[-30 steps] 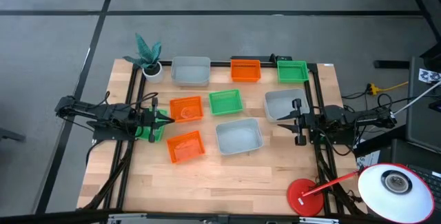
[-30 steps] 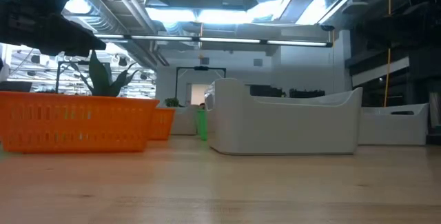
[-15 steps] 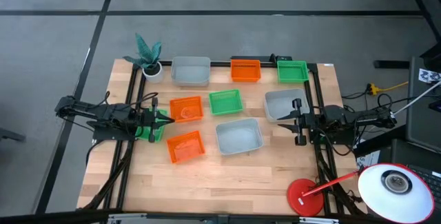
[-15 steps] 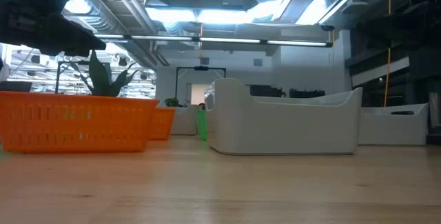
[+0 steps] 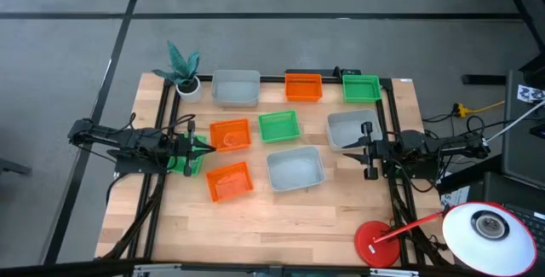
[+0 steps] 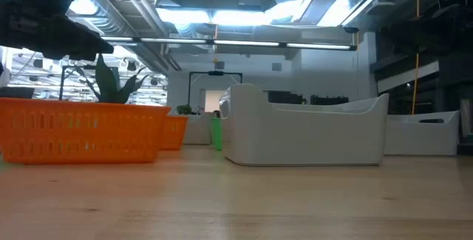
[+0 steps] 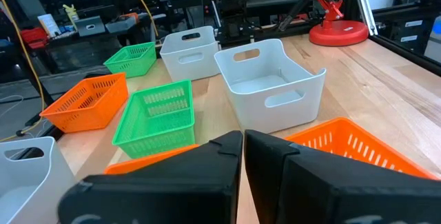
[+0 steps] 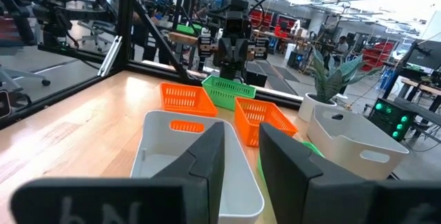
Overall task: Stack baskets by color
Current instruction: Stack the middle green bin on the right green bin
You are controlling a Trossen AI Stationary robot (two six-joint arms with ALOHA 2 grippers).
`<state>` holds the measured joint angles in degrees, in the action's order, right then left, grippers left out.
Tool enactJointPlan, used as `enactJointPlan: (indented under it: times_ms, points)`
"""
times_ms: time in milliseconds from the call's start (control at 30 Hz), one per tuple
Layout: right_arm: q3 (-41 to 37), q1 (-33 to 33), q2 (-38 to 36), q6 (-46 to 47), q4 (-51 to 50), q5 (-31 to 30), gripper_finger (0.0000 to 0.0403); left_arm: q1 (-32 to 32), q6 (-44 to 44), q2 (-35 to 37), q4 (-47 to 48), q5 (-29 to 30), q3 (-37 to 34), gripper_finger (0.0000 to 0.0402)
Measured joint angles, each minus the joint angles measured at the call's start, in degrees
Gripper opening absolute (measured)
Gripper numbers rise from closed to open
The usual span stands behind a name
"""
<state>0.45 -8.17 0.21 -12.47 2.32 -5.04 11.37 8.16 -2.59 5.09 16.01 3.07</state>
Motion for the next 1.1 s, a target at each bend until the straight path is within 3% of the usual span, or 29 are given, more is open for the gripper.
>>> enactJointPlan:
  times_ms: [133, 400, 567, 767, 967, 1100]
  points:
    - [0.0, 0.0, 0.0, 0.0, 0.0, 0.0, 0.0092, 0.0, -0.9, 0.0, -0.1, -0.1, 0.0, 0.0009]
    - [0.0, 0.0, 0.0, -1.7, 1.1, 0.1, 0.0092, 0.0, -12.3, 0.0, -2.7, -0.5, -0.1, 0.0009]
    - [0.0, 0.0, 0.0, -1.6, 3.5, 0.1, 0.0092, 0.0, -12.0, 0.0, -3.2, -0.5, -0.1, 0.0009]
    - [0.0, 0.0, 0.0, -1.6, 3.7, 0.1, 0.0092, 0.0, -15.5, 0.0, -11.0, 1.4, -0.1, 0.0009]
    - [0.0, 0.0, 0.0, -1.4, 10.9, 0.1, 0.0092, -0.4, -9.3, 0.0, -22.4, 1.9, -0.1, 0.0009]
    - [0.0, 0.0, 0.0, -3.0, 16.4, 0.1, 0.0092, -1.0, -5.3, 0.0, -22.9, 3.3, 0.0, 0.0009]
